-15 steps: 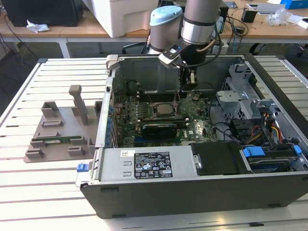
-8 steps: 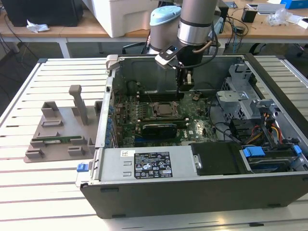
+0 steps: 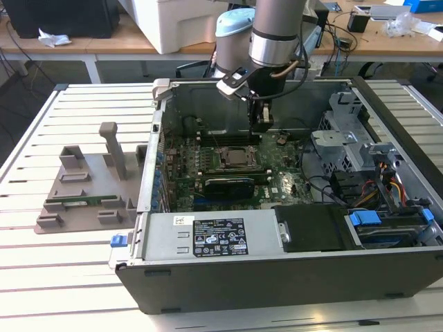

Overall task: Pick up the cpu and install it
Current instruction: 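Close the cpu cover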

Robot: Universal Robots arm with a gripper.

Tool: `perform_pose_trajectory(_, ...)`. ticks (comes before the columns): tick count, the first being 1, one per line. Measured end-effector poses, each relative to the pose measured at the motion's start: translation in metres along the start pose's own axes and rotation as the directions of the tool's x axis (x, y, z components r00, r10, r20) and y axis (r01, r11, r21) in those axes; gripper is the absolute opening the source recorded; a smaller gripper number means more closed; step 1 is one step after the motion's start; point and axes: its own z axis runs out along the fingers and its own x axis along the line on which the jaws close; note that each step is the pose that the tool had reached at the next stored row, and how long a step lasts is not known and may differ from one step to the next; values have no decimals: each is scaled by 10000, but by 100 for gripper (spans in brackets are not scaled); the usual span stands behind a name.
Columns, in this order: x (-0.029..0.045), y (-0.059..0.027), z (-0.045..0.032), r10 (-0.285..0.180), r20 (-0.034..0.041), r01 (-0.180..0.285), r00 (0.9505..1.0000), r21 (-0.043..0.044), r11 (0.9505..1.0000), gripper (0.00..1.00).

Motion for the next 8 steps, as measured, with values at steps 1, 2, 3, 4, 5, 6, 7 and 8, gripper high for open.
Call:
perform_pose_trajectory(1,0,-11,3,0,0,0,10000,0,10000,11)
perform_pose_trajectory(2,1,-31,9,-1,0,1,10000,0,10000,11)
perform_pose_trajectory(3,2,-42,12,-2,0,2,10000,0,10000,11)
perform_pose_trajectory(4,2,-55,15,-1,0,1,10000,1,10000,11)
perform_pose_trajectory(5,3,-78,21,-1,0,1,10000,0,10000,11)
perform_pose_trajectory(6,4,-103,27,-1,0,1,10000,0,10000,11)
perform_pose_trajectory(7,5,-132,34,-2,0,2,10000,0,10000,11)
perform_pose_trajectory(8,6,-148,38,-1,0,1,10000,0,10000,11)
